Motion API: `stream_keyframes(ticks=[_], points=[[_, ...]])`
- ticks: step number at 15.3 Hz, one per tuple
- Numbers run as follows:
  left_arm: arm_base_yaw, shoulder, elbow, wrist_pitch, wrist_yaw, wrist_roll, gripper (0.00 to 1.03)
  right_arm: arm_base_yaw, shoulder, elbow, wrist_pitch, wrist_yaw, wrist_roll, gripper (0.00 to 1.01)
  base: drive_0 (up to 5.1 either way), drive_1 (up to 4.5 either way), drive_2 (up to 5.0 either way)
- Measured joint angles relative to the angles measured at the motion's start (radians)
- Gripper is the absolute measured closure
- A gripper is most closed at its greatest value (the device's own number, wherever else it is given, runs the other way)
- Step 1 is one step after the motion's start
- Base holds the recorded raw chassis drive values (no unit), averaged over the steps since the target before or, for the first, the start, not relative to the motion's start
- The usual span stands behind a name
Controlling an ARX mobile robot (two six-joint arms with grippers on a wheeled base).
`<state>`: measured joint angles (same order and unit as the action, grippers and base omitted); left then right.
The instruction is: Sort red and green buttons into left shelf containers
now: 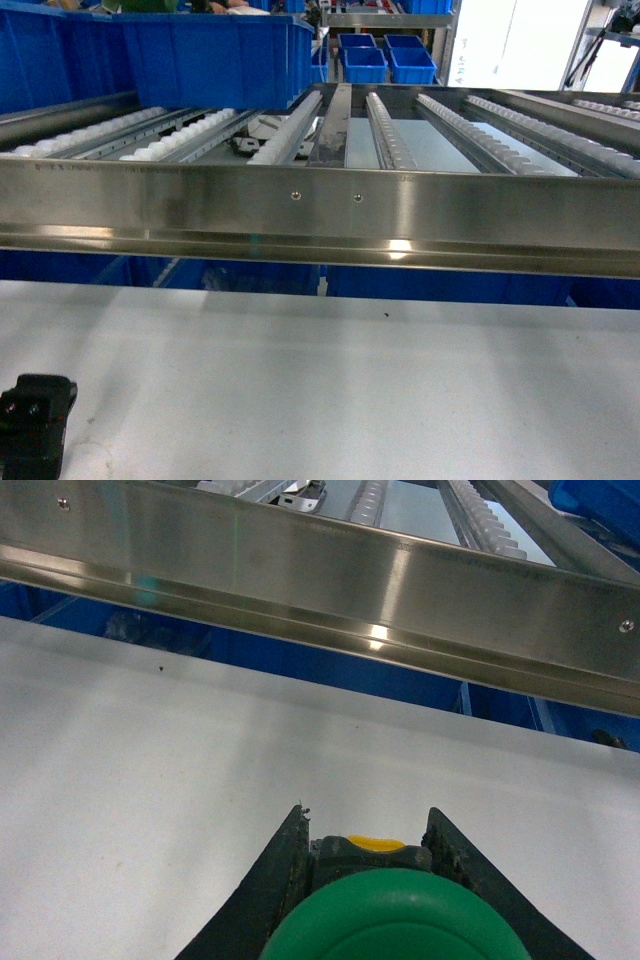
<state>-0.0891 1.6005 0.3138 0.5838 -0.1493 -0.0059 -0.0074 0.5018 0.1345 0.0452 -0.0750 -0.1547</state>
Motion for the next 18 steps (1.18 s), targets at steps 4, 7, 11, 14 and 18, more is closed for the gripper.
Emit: stream_keyframes(ticks=[4,7,11,14,18], points=[[0.022,0.1,-0.002,0.042,0.031,-0.021,0.05,0.0,0.0,0.0,0.0,0.0,0.0,0.72,0.0,0.0,0.0],[0.036,0.135,0.026,0.074,0.057,-0.02,0.05,0.0,0.0,0.0,0.0,0.0,0.0,0.72,0.0,0.0,0.0],[0.032,0.148,0.038,0.06,0.062,-0.034,0.24,0.0,0.0,0.0,0.0,0.0,0.0,0.72,0.0,0.0,0.0],[0.005,0.146,0.037,0.035,0.018,-0.06,0.67,0.0,0.0,0.0,0.0,0.0,0.0,0.72,0.0,0.0,0.0],[-0.026,0.113,0.017,-0.003,0.012,-0.093,0.7,0.0,0.0,0.0,0.0,0.0,0.0,0.72,0.0,0.0,0.0]])
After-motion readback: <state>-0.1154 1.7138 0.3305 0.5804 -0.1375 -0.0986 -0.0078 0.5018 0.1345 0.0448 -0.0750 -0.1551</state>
